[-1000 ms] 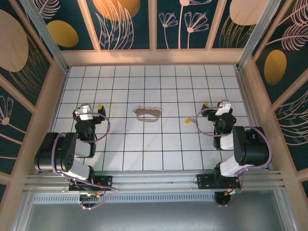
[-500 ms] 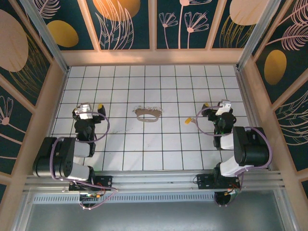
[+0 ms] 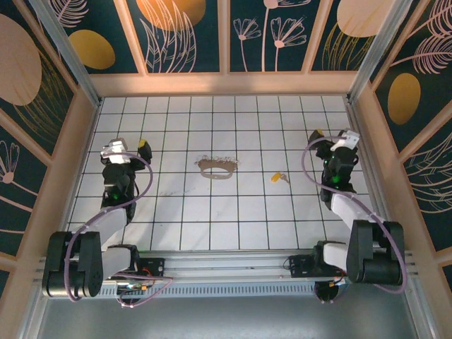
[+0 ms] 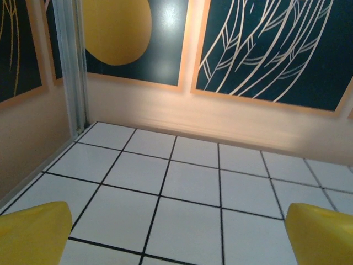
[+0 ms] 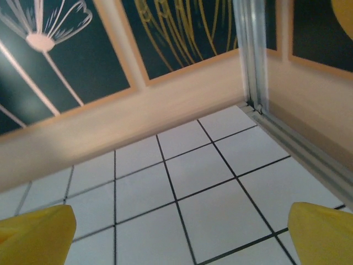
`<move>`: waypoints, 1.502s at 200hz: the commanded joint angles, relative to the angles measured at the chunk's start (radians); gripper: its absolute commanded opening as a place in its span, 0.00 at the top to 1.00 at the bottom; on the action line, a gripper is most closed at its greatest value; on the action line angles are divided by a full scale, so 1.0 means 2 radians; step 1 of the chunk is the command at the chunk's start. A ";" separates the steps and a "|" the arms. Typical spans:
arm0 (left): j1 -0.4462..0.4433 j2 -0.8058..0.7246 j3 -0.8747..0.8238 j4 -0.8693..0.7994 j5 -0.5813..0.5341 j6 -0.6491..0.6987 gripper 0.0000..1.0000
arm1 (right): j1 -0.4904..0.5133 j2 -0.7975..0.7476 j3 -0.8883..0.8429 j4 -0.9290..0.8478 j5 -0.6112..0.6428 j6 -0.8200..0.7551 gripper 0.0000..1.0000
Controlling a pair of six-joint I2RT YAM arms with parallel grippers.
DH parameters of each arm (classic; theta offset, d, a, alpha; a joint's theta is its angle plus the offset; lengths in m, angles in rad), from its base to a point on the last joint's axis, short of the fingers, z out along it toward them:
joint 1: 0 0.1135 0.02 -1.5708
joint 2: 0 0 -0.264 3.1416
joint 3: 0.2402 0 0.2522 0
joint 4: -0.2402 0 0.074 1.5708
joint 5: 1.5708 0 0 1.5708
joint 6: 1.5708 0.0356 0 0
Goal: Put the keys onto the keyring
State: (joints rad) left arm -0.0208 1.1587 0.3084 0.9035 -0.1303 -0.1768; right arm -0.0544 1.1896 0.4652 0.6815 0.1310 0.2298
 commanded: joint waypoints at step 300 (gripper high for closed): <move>-0.159 0.094 0.087 -0.074 0.116 -0.220 0.01 | 0.355 0.321 0.270 -0.289 -0.109 -0.046 0.66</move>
State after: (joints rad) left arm -0.3332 1.3422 0.4557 0.7544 0.0799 -0.6151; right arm 0.6216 1.8015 0.9497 0.1852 -0.1577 0.1997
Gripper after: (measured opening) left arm 0.988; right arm 0.349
